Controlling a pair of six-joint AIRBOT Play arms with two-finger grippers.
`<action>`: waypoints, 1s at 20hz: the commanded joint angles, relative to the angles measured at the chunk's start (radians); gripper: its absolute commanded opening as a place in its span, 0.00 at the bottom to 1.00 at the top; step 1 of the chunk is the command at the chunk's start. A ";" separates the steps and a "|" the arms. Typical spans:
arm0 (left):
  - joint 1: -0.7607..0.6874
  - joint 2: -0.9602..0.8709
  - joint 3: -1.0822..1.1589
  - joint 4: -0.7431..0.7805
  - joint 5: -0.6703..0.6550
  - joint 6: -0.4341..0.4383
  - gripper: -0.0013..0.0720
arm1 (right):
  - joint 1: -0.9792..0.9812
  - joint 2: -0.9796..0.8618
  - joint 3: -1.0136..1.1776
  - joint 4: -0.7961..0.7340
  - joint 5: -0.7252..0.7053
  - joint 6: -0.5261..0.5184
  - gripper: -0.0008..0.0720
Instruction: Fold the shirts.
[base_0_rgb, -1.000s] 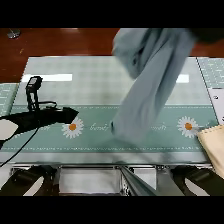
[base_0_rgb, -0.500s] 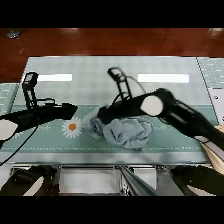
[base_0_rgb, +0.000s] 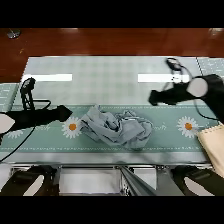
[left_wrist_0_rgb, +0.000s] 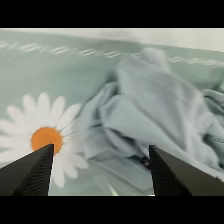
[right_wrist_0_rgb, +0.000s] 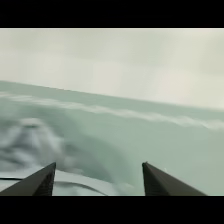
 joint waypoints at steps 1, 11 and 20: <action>0.129 -0.139 -0.034 -0.189 -0.056 0.101 0.98 | -0.260 0.194 -0.231 0.065 -0.018 -0.052 0.87; 0.029 -0.595 -0.012 -0.761 -0.009 0.631 0.97 | -0.324 0.384 -0.477 0.305 0.068 -0.108 0.87; -0.012 -0.592 0.063 -0.760 -0.103 0.740 0.05 | -0.114 0.353 -0.609 0.426 0.101 -0.064 0.87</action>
